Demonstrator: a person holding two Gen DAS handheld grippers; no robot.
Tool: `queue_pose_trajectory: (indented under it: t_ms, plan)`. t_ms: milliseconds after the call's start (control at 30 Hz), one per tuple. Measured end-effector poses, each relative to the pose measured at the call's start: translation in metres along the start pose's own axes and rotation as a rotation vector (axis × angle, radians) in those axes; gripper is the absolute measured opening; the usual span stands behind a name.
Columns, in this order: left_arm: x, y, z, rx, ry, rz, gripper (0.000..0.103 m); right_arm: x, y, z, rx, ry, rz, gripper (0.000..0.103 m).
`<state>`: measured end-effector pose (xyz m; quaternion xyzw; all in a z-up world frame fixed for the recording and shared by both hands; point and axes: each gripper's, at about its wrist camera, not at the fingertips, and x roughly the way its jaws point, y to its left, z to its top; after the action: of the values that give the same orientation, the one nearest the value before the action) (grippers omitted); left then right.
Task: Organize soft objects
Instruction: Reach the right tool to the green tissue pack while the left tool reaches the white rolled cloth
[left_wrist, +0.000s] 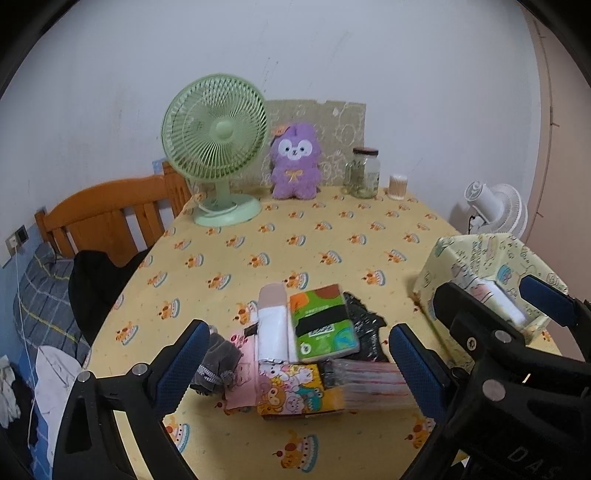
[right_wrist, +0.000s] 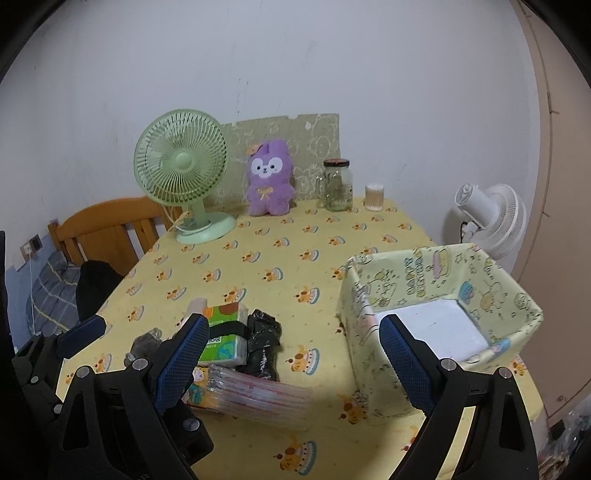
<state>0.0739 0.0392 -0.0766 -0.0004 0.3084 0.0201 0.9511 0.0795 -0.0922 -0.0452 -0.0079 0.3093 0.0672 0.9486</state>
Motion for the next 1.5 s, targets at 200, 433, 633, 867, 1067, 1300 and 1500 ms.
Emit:
queue_pose_trajectory:
  t_ms: [200,433,633,867,1067,1300,1500]
  plan:
    - [0.021,0.013,-0.009,-0.032,0.052,0.014,0.098,0.021,0.011,-0.006,-0.019,0.029,0.010,0.090]
    - [0.041,0.023,-0.015,-0.055,0.100,0.039,0.095,0.046,0.018,-0.011,-0.026,0.080,0.022,0.088]
    - [0.056,0.035,-0.017,-0.071,0.139,0.072,0.087,0.066,0.026,-0.013,-0.033,0.122,0.047,0.088]
    - [0.078,0.044,-0.015,-0.067,0.183,0.066,0.071,0.083,0.037,-0.012,-0.056,0.143,0.059,0.088]
    - [0.088,0.041,-0.015,-0.036,0.173,0.096,0.064,0.096,0.046,-0.013,-0.069,0.163,0.080,0.088]
    - [0.092,0.036,-0.016,0.007,0.154,0.091,0.052,0.113,0.051,-0.018,-0.049,0.198,0.095,0.085]
    - [0.097,0.034,-0.018,0.013,0.165,0.077,0.050,0.124,0.054,-0.021,-0.049,0.231,0.119,0.062]
